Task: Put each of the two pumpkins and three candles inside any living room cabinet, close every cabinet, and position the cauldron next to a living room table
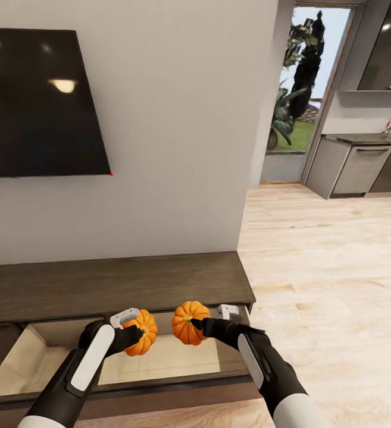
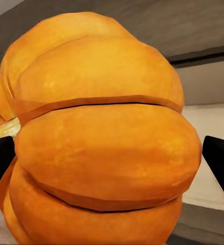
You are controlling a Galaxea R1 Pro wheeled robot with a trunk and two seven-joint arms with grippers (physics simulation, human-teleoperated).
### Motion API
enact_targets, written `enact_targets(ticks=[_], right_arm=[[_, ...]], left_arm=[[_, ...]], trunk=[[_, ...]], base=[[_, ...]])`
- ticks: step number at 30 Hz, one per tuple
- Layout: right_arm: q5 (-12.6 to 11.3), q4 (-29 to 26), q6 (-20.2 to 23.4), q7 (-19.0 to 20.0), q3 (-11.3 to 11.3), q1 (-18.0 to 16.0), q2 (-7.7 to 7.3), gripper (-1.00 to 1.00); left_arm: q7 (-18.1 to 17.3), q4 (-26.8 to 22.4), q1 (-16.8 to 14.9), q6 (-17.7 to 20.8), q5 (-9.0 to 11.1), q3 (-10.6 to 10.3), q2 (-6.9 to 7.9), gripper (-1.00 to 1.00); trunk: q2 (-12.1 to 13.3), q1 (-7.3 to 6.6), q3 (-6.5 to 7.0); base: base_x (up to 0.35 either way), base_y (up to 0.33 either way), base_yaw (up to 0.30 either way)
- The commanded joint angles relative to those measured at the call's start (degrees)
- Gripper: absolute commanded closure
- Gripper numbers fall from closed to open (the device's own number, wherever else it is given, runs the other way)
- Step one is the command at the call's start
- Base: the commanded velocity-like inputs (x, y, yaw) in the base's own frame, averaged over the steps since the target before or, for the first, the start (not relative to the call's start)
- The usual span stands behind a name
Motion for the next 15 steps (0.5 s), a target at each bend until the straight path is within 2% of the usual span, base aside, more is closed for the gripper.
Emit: enact_targets(ticks=[1,4,9,15], right_arm=[[-0.2,-0.2,0.4,-0.4,0.8,0.0,0.00,1.00],[-0.2,-0.5,1.0,-2.9,1.8,-0.1,0.00,1.00],[-0.1,-0.6,3.6,-10.4,2.6,-1.1,0.00,1.00],[-0.1,-0.7,5.8,-15.6,3.0,-1.3,0.00,1.00]], left_arm=[[0.8,0.2,-0.1,-0.2,0.6,-0.3,0.04,1.00],[1.0,0.9,-0.1,-0.5,0.5,-0.4,-0.01,1.00],[1.2,1.1,-0.2,-0.6,0.4,-0.4,-0.03,1.00],[1.2,1.2,-0.2,-0.6,0.4,-0.4,-0.02,1.00]], trunk=[[0.0,0.00,-0.05],[0.0,0.00,-0.05],[0.0,0.00,-0.05],[0.0,0.00,-0.05]], base=[[0.000,0.000,0.000],[0.000,0.000,0.000],[0.000,0.000,0.000],[0.000,0.000,0.000]])
